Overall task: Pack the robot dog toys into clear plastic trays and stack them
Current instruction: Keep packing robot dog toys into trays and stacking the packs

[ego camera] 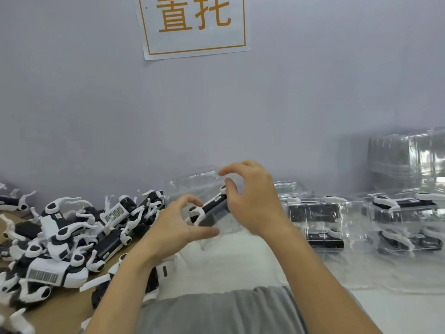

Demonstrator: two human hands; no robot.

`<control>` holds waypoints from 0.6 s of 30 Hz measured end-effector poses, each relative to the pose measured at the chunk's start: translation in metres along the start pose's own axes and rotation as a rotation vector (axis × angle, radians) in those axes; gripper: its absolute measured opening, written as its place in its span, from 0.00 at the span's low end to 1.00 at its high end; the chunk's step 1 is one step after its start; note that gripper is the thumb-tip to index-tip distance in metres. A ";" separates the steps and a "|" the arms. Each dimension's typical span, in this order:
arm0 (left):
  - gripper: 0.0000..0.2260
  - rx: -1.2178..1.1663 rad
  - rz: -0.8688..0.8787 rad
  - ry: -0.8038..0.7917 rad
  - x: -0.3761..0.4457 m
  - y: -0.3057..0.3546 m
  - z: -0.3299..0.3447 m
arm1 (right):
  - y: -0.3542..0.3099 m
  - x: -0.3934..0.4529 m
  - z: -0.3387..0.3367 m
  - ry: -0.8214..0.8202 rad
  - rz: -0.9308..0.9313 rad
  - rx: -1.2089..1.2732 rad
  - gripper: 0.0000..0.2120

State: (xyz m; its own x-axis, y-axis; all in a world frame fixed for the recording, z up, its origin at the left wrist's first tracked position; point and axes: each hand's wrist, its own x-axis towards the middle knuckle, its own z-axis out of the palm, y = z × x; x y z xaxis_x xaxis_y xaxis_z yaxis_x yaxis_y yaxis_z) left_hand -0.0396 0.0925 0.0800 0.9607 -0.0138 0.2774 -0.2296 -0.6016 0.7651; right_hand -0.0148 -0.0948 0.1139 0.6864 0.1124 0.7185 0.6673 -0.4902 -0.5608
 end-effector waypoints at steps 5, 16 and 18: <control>0.26 -0.193 -0.021 0.177 0.002 0.015 0.000 | -0.018 0.000 -0.003 0.250 -0.045 0.038 0.12; 0.36 0.182 0.176 0.491 0.032 0.085 -0.051 | -0.027 -0.020 0.027 -0.139 0.085 0.399 0.13; 0.38 0.326 0.206 0.440 0.046 0.109 -0.042 | -0.020 -0.021 0.034 -0.023 0.154 0.560 0.13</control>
State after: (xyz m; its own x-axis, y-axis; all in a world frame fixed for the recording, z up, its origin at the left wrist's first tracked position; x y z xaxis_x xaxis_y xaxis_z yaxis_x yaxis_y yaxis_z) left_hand -0.0272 0.0598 0.2002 0.7302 0.1341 0.6700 -0.2783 -0.8372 0.4709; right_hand -0.0332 -0.0582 0.0963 0.7897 0.0976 0.6057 0.6062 0.0284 -0.7948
